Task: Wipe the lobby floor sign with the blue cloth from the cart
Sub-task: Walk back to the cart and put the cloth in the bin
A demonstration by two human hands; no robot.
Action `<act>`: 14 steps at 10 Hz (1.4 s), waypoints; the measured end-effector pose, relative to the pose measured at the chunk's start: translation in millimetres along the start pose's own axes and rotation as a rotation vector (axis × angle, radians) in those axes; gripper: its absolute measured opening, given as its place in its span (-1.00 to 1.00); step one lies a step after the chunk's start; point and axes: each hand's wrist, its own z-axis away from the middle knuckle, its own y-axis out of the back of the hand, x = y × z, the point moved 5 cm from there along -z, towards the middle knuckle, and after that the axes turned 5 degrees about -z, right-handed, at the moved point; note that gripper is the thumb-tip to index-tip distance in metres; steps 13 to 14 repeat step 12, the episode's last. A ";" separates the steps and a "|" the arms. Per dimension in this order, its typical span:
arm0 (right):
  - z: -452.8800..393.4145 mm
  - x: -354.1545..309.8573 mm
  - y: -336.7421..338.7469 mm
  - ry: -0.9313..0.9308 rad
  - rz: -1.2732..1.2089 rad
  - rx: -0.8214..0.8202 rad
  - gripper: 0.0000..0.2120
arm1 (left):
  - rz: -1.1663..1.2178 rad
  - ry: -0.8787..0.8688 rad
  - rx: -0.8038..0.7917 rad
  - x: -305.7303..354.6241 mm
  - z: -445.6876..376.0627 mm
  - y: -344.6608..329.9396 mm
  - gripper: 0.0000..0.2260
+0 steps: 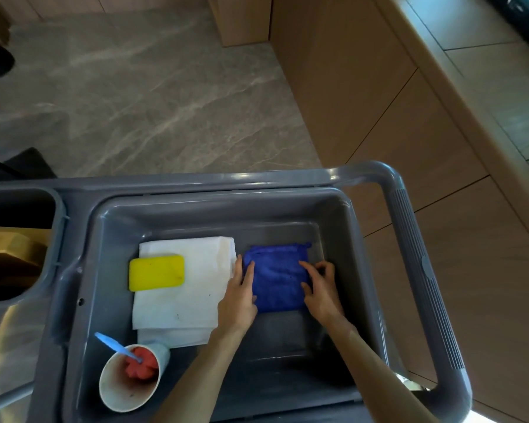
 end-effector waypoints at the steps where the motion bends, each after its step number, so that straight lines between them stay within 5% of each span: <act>1: 3.2 0.1 -1.5 0.027 -0.003 0.026 -0.50 | -0.058 0.032 0.008 3.9 1.2 4.2 -0.25; 2: 7.4 -1.5 -2.5 0.051 -0.017 0.065 -0.47 | -0.133 0.006 0.132 11.1 5.2 10.5 -0.28; 3: 11.2 -2.4 -11.1 0.264 0.359 -0.024 -0.34 | -0.171 -0.142 0.224 19.3 9.5 10.6 -0.30; 5: 7.0 10.0 -17.6 0.242 0.585 -0.174 -0.35 | -0.333 -0.171 0.035 0.7 4.1 -14.5 -0.17; 8: 3.7 8.3 -17.1 0.135 0.598 -0.275 -0.24 | -0.389 -0.101 -0.057 2.0 1.8 -10.9 -0.15; 11: 34.4 -6.5 -11.7 0.237 0.549 -0.077 -0.38 | -0.422 -0.186 0.220 24.3 25.0 20.2 -0.55; 12: 44.7 -16.2 -10.4 0.283 0.530 -0.008 -0.36 | -0.331 -0.226 0.365 30.6 40.0 32.7 -0.55; 14: 44.7 -16.2 -10.4 0.283 0.530 -0.008 -0.36 | -0.331 -0.226 0.365 30.6 40.0 32.7 -0.55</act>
